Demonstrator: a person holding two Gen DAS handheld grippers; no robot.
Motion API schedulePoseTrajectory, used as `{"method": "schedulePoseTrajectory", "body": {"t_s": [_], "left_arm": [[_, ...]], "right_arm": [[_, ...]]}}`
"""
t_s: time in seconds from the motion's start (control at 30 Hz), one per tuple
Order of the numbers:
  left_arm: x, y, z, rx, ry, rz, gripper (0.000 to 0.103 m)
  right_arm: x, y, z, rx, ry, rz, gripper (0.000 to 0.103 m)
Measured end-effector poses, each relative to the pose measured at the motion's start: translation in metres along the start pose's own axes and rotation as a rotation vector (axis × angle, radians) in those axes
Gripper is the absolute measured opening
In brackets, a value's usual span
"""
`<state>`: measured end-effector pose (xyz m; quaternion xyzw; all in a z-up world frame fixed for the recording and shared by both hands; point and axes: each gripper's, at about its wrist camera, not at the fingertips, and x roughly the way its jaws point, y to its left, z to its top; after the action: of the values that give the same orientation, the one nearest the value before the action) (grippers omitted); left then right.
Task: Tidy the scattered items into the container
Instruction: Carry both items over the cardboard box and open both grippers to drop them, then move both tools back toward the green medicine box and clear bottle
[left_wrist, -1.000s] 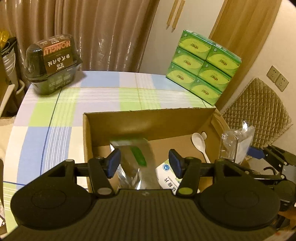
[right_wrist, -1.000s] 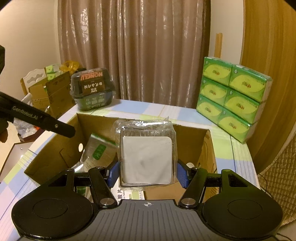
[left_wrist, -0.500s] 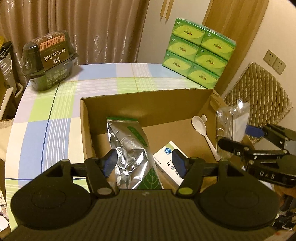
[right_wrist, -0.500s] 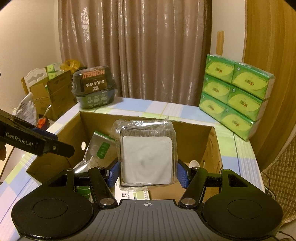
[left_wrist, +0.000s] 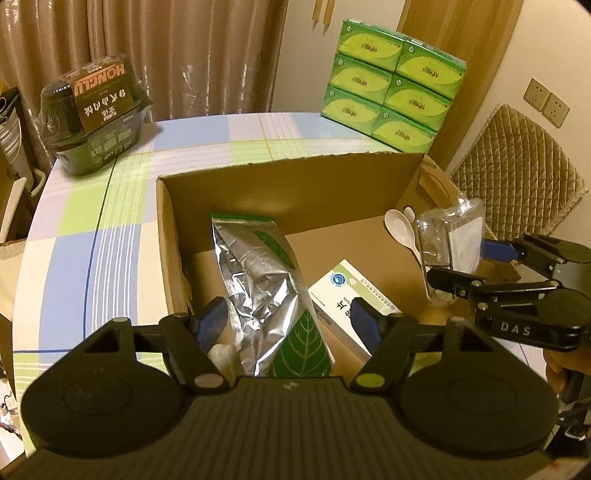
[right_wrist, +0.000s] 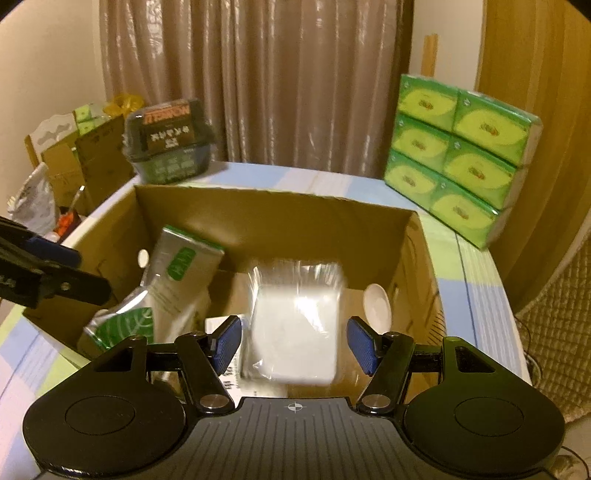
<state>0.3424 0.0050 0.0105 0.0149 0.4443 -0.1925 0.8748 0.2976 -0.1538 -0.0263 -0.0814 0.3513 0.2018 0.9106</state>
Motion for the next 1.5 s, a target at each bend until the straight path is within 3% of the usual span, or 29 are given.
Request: {"method": "schedulePoseTrajectory", "body": {"t_s": [0.77, 0.97, 1.17, 1.5], "left_arm": [[-0.024, -0.033, -0.029, 0.084, -0.036, -0.001, 0.079], [-0.042, -0.044, -0.041, 0.101, -0.053, -0.003, 0.082], [-0.063, -0.055, -0.056, 0.129, -0.078, 0.005, 0.086], [-0.081, -0.075, -0.092, 0.245, -0.057, 0.011, 0.092]], "right_arm": [[-0.063, -0.014, -0.023, 0.054, -0.078, -0.040, 0.073], [-0.091, -0.013, -0.035, 0.053, -0.100, -0.041, 0.082], [-0.116, -0.017, -0.061, 0.070, -0.093, -0.045, 0.089], [-0.132, -0.019, -0.129, 0.031, 0.017, -0.050, 0.090]]}}
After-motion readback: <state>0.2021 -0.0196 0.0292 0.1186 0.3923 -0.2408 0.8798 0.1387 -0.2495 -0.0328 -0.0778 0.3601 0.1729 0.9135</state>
